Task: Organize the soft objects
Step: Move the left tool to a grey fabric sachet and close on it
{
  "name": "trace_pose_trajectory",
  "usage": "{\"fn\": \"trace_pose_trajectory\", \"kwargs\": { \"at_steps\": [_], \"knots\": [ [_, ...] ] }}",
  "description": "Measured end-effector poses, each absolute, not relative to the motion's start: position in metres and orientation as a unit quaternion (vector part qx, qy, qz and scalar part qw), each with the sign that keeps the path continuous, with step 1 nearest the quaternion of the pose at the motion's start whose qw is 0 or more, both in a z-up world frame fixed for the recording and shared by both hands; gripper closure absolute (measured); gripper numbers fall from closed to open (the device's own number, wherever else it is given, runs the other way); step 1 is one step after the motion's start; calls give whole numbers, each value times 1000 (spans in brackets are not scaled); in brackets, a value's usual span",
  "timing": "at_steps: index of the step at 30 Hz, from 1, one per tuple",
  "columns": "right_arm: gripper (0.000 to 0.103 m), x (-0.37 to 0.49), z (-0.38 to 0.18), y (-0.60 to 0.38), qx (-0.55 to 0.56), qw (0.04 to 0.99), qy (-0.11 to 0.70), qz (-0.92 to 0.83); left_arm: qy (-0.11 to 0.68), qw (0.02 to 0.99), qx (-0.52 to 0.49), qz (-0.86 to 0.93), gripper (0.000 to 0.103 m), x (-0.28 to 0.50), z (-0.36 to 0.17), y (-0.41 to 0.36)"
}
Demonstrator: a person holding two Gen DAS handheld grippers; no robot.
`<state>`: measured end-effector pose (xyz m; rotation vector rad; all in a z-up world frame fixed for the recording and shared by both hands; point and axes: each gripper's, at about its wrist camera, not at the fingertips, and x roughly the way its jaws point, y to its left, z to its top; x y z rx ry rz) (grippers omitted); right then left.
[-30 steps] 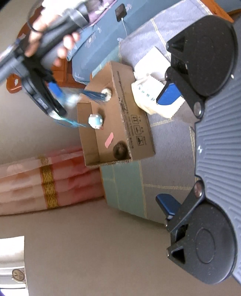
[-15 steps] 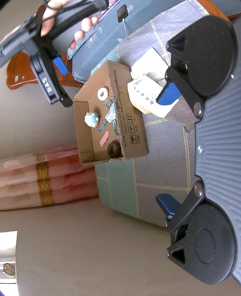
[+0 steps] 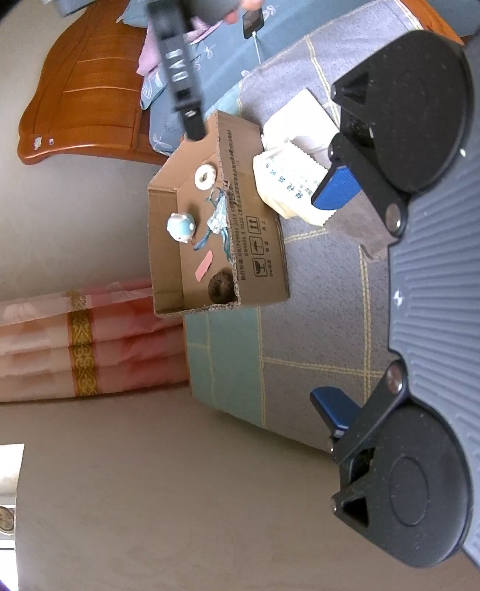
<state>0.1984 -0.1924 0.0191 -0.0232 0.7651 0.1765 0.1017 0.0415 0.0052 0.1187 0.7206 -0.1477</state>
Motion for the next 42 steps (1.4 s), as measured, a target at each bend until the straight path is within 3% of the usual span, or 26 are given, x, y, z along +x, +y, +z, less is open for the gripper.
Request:
{"fn": "trace_pose_trajectory", "kwargs": {
  "at_steps": [9,17,31,42],
  "knots": [
    [0,150,-28,-201,37,919,392,31,364,925,60,-94,1,102,-8,38],
    [0,128,-59,-194,14,904,426,24,392,907,58,-146,1,104,-38,31],
    [0,128,-70,-206,35,899,435,21,469,867,70,-153,1,117,-91,27],
    [0,119,-90,-198,-14,883,467,46,450,875,82,-160,1,129,-94,23]
  ]
}}
